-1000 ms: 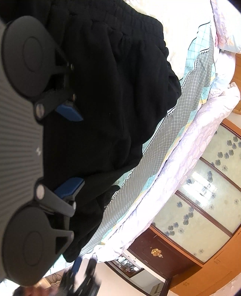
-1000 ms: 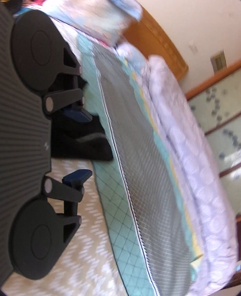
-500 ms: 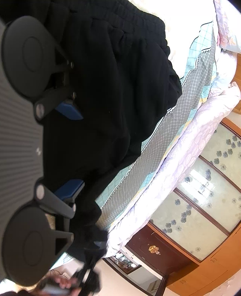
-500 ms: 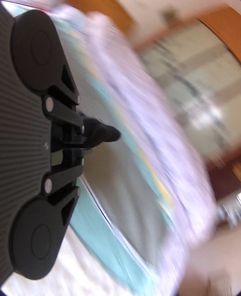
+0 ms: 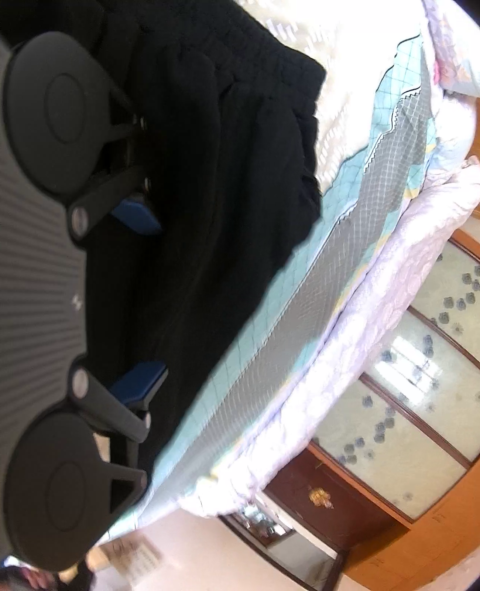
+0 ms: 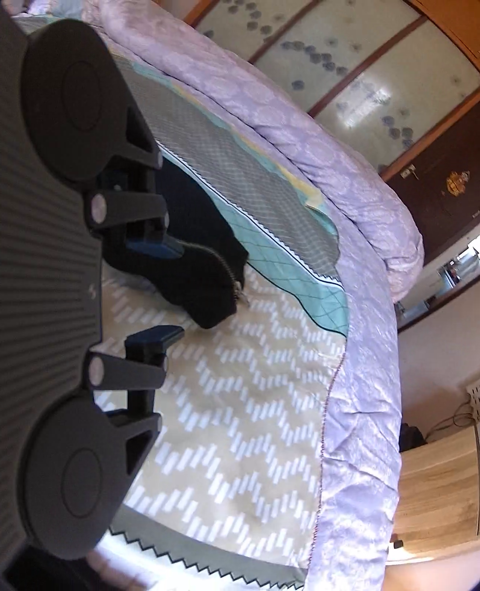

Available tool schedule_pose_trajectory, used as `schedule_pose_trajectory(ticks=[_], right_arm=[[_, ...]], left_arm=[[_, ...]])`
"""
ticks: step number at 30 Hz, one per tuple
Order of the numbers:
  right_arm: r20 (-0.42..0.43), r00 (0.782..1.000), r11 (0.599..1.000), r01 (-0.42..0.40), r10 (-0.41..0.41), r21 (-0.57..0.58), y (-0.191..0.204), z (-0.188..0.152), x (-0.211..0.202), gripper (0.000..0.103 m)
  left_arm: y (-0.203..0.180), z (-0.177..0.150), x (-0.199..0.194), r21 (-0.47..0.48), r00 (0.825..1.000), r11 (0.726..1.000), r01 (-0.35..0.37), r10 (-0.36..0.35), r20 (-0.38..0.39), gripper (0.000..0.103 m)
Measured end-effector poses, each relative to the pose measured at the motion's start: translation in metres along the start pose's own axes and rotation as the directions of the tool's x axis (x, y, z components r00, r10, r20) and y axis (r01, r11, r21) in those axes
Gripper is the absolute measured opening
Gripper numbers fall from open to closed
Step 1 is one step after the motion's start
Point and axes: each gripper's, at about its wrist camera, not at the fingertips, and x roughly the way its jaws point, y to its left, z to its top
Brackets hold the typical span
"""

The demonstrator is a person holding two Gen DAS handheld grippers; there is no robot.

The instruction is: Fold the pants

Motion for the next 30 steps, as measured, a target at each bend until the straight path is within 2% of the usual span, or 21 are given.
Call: schedule_pose_trajectory(ticks=[1, 2, 3, 5, 7, 8, 10, 11, 13, 14, 15, 16, 17, 18, 19, 20, 22, 25, 30], right_arm=[[-0.007, 1.0, 1.0, -0.014, 0.014, -0.007, 0.008, 0.0, -0.001, 0.044], [-0.007, 1.0, 1.0, -0.027, 0.027, -0.013, 0.015, 0.0, -0.001, 0.044], [0.0, 0.999, 0.999, -0.035, 0.035, -0.014, 0.022, 0.005, 0.005, 0.044], [0.012, 0.998, 0.998, -0.058, 0.058, -0.002, 0.026, 0.009, 0.01, 0.046], [0.018, 0.999, 0.999, -0.039, 0.039, 0.027, 0.026, 0.008, 0.022, 0.047], [0.015, 0.999, 0.998, -0.036, 0.035, 0.046, 0.025, 0.007, 0.025, 0.048], [-0.005, 1.0, 0.996, -0.027, 0.027, 0.091, 0.013, 0.002, 0.049, 0.048], [-0.018, 1.0, 0.993, -0.013, 0.016, 0.12, 0.008, -0.002, 0.056, 0.05], [-0.032, 0.999, 0.985, -0.02, 0.026, 0.174, -0.002, -0.008, 0.069, 0.05], [-0.025, 0.999, 0.98, -0.041, 0.047, 0.194, -0.004, -0.009, 0.074, 0.048], [-0.012, 0.998, 0.977, -0.061, 0.065, 0.207, -0.004, -0.007, 0.077, 0.033], [-0.023, 0.997, 0.974, -0.068, 0.074, 0.214, -0.003, -0.004, 0.08, 0.018], [-0.037, 0.997, 0.974, -0.053, 0.063, 0.22, 0.0, -0.001, 0.082, 0.006], [-0.021, 0.999, 0.974, -0.044, 0.05, 0.221, 0.004, 0.003, 0.074, 0.006], [0.007, 0.998, 0.974, -0.064, 0.064, 0.218, 0.008, 0.007, 0.064, 0.006], [0.042, 0.994, 0.972, -0.104, 0.098, 0.209, 0.013, 0.014, 0.049, 0.006], [0.11, 0.982, 0.967, -0.172, 0.153, 0.19, 0.023, 0.029, 0.007, 0.006], [0.198, 0.95, 0.952, -0.272, 0.242, 0.142, 0.038, 0.05, -0.058, 0.006], [0.306, 0.899, 0.937, -0.346, 0.314, 0.054, 0.061, 0.072, -0.139, 0.006]], left_arm=[[-0.003, 0.007, -0.013, 0.004, 0.999, 0.999, 0.038, -0.038, 0.03, 0.082], [-0.008, 0.016, -0.028, 0.038, 0.996, 0.998, 0.043, -0.046, 0.076, 0.091], [-0.013, 0.027, -0.04, 0.084, 0.992, 0.996, 0.016, -0.027, 0.125, 0.095], [-0.013, 0.055, -0.057, 0.171, 0.971, 0.98, -0.102, 0.061, 0.231, 0.101], [0.001, 0.078, -0.055, 0.203, 0.952, 0.956, -0.211, 0.154, 0.265, 0.102], [0.016, 0.092, -0.045, 0.2, 0.945, 0.942, -0.269, 0.218, 0.244, 0.102], [0.048, 0.109, -0.026, 0.139, 0.944, 0.938, -0.318, 0.299, 0.141, 0.102], [0.068, 0.115, -0.017, 0.07, 0.951, 0.95, -0.305, 0.3, 0.073, 0.102], [0.099, 0.115, -0.003, -0.075, 0.978, 0.975, -0.21, 0.211, -0.007, 0.101], [0.111, 0.112, 0.006, -0.144, 0.986, 0.976, -0.166, 0.161, -0.045, 0.095], [0.118, 0.107, 0.015, -0.185, 0.988, 0.971, -0.149, 0.138, -0.072, 0.088], [0.116, 0.1, 0.018, -0.179, 0.985, 0.968, -0.174, 0.168, -0.049, 0.074], [0.111, 0.098, 0.018, -0.151, 0.977, 0.965, -0.212, 0.212, -0.017, 0.041], [0.109, 0.098, 0.019, -0.144, 0.973, 0.962, -0.231, 0.23, -0.024, 0.02], [0.111, 0.097, 0.02, -0.168, 0.975, 0.96, -0.222, 0.219, -0.039, 0.011], [0.114, 0.095, 0.014, -0.214, 0.982, 0.959, -0.188, 0.187, -0.028, 0.009], [0.113, 0.093, -0.006, -0.238, 0.985, 0.958, -0.162, 0.173, 0.028, 0.009], [0.1, 0.095, -0.044, -0.208, 0.98, 0.97, -0.121, 0.15, 0.129, 0.009], [0.081, 0.088, -0.095, -0.155, 0.97, 0.983, -0.094, 0.126, 0.206, 0.008]])
